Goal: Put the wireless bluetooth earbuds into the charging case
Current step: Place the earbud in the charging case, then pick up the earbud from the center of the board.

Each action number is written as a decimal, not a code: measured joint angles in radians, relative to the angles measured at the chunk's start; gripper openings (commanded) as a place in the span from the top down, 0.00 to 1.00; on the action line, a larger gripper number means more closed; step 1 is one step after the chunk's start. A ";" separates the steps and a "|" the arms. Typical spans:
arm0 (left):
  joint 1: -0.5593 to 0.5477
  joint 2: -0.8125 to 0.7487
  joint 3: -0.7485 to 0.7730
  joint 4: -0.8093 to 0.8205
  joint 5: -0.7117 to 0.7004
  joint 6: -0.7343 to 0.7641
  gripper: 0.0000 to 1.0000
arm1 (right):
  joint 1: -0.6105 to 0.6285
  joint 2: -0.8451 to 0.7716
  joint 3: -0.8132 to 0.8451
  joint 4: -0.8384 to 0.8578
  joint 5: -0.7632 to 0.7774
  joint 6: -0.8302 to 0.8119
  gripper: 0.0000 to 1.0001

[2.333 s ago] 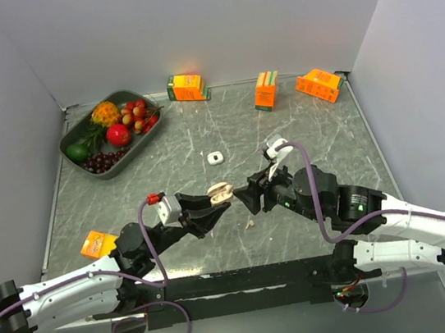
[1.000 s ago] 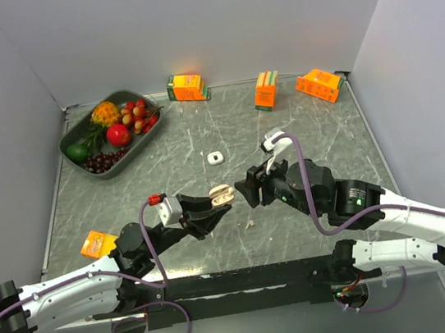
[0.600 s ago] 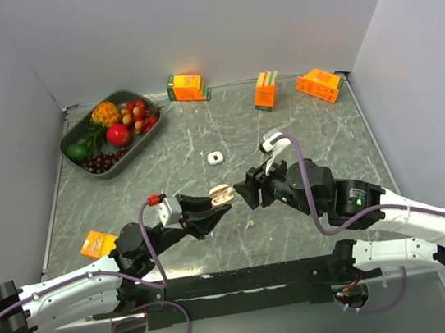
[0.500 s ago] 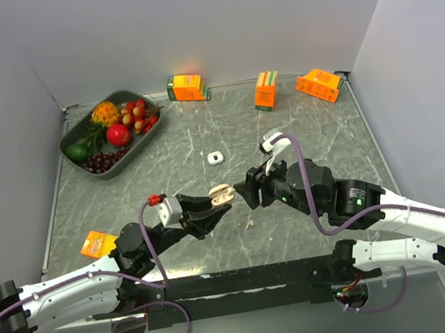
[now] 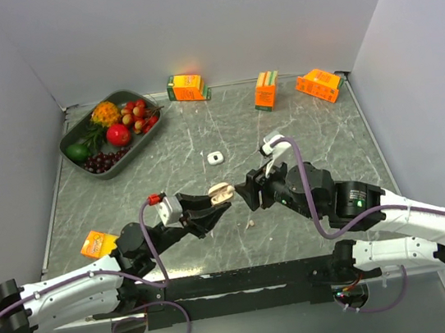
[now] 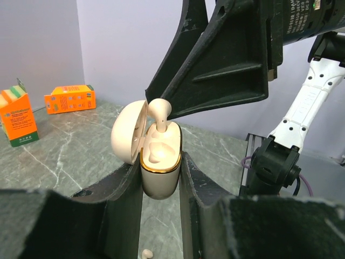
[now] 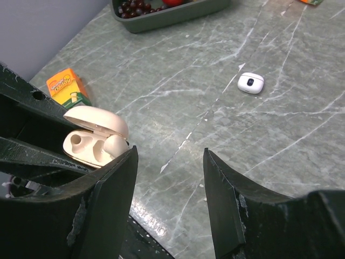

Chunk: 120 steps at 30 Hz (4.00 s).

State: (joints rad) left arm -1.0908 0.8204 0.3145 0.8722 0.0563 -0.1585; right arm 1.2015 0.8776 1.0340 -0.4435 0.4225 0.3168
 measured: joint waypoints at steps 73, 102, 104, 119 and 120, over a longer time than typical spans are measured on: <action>0.001 0.002 0.000 -0.027 -0.003 0.000 0.99 | 0.081 0.037 0.047 -0.005 0.069 -0.036 0.25; 0.000 -0.329 -0.087 -0.324 -0.267 -0.008 0.99 | -0.192 0.222 -0.393 0.024 -0.285 0.601 0.39; 0.000 -0.339 -0.088 -0.328 -0.268 -0.014 0.99 | -0.208 0.246 -0.414 0.048 -0.289 0.656 0.40; 0.000 -0.413 -0.103 -0.377 -0.290 -0.023 0.99 | -0.290 0.458 -0.352 0.064 -0.274 0.688 0.41; 0.000 -0.413 -0.103 -0.378 -0.290 -0.023 0.99 | -0.293 0.460 -0.349 0.064 -0.273 0.684 0.41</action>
State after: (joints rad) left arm -1.0908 0.4076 0.2111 0.4946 -0.2337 -0.1814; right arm 0.9085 1.3380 0.6853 -0.3790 0.1497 1.0004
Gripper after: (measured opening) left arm 0.318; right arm 0.601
